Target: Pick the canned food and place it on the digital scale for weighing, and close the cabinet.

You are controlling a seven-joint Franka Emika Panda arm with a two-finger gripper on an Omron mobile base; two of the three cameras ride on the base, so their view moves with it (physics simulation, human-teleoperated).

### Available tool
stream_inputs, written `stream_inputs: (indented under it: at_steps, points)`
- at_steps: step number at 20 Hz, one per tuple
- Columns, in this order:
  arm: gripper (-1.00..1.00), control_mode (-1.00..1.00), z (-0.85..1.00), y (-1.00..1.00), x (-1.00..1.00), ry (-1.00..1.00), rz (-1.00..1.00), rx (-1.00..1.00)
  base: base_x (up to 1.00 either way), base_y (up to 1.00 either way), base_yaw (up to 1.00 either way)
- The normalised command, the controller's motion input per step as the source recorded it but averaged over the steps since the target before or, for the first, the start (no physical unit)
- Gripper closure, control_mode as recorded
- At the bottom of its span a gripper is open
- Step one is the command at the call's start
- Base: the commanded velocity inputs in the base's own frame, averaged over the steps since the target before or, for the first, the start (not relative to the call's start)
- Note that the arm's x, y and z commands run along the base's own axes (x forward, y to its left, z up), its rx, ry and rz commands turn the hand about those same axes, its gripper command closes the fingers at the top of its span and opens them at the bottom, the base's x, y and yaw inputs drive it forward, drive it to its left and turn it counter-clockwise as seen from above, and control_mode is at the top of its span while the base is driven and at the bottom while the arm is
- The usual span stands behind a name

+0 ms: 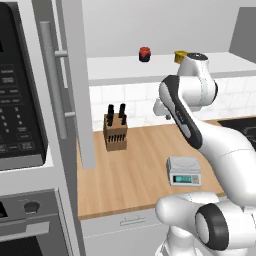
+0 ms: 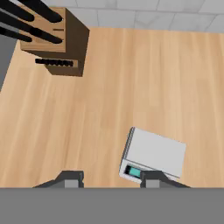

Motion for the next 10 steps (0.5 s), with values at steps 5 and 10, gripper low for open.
stream_inputs:
  at_steps: [5, 10]
  points:
    - [-1.00, -1.00, -0.02, -0.02, -0.28, 0.00, -0.01, 0.00, 0.00, 0.00, 0.00]
    - [-1.00, -1.00, 0.32, -0.14, -0.47, -0.23, -0.01, 0.00, 0.00, 0.00, 0.00]
